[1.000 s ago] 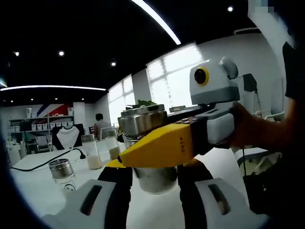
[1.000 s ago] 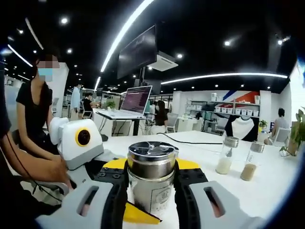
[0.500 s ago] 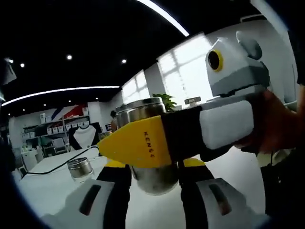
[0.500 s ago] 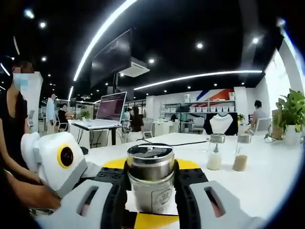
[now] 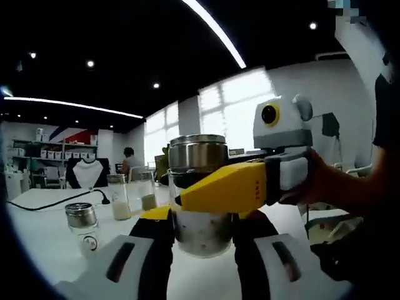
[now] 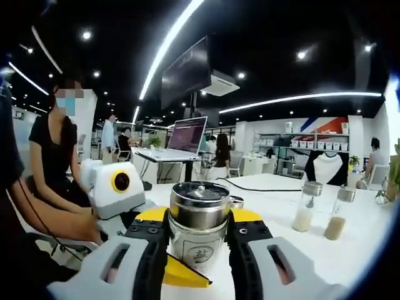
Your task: Rotate the seasoning bottle until the label or dispensing opening points toward the visible target arrow and the bottle remains upright within the marked orientation range
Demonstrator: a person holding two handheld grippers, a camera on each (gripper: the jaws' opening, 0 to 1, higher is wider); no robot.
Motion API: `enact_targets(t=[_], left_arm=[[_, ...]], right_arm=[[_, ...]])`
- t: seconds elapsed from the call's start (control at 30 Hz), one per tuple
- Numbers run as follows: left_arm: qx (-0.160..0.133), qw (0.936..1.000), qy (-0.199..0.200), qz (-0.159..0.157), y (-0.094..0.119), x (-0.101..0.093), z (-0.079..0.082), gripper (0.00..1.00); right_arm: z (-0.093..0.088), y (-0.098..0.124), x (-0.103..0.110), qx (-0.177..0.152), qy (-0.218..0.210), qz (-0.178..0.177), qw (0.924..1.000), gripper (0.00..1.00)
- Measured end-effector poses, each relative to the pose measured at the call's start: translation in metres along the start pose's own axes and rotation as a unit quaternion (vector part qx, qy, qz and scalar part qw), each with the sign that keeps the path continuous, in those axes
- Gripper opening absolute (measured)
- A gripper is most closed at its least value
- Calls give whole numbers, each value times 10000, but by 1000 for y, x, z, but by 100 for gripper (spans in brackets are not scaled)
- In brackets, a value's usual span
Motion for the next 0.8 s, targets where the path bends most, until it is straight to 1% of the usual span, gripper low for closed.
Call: enact_targets(t=[0.07,0.1,0.13,0.23,0.3,0.4,0.43,0.5,0.53,0.6,0.63,0.67,0.7,0.73,0.8], left_arm=[[70,10000,-34,36,-1,0,-2,38],[177,9997,-138,84,-2,1,-5,38],[248,9995,-148,96,-2,1,-7,38],[423,9987,-268,133,-3,2,-12,38],[463,9983,-311,144,-3,2,-13,39],[584,9966,-544,181,-4,3,-15,40],[581,9966,-563,185,-4,3,-16,40],[515,9968,-580,201,-4,3,-13,41],[422,9972,-575,209,-3,4,-11,41],[233,9975,-617,269,-2,4,-7,40],[199,9973,-644,296,-2,5,-6,40],[161,9973,-638,332,-1,5,-4,39],[124,9973,-615,377,-1,7,-3,39],[124,9972,-609,406,-1,7,-3,39],[178,9958,-742,511,-1,10,-4,41]], right_arm=[[-3,-1,1,30,73,-64,9999,34],[-5,-2,0,87,70,-129,9999,34],[-7,-2,0,127,57,-166,9998,34],[-14,-2,-4,209,-147,-340,9991,34],[-17,-2,-6,224,-337,-444,9982,34],[-20,-2,-8,252,-487,-546,9970,34],[-21,-2,-9,226,-567,-612,9963,34],[-19,-3,-10,21,-711,-804,9942,34],[-18,-3,-10,-25,-707,-867,9937,34],[-13,-3,-11,-136,-730,-1178,9903,34],[-11,-4,-11,-188,-741,-1284,9888,34],[-10,-4,-10,-240,-660,-1344,9884,34],[-9,-6,-10,-280,-448,-1389,9889,34],[-9,-8,-7,-258,-389,-1432,9886,34],[-10,-10,-7,-204,-272,-1571,9870,34]])
Point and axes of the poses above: the point that each gripper's makers call its tool centre point, and the gripper's own axes: y roughly backward along the fingers, x roughly to its left, z roughly out of its top, the point moved 7 cm from there along y, roughly backward along the fingers, and after that the axes turned 7 degrees about -x, right-handed, at the moved point
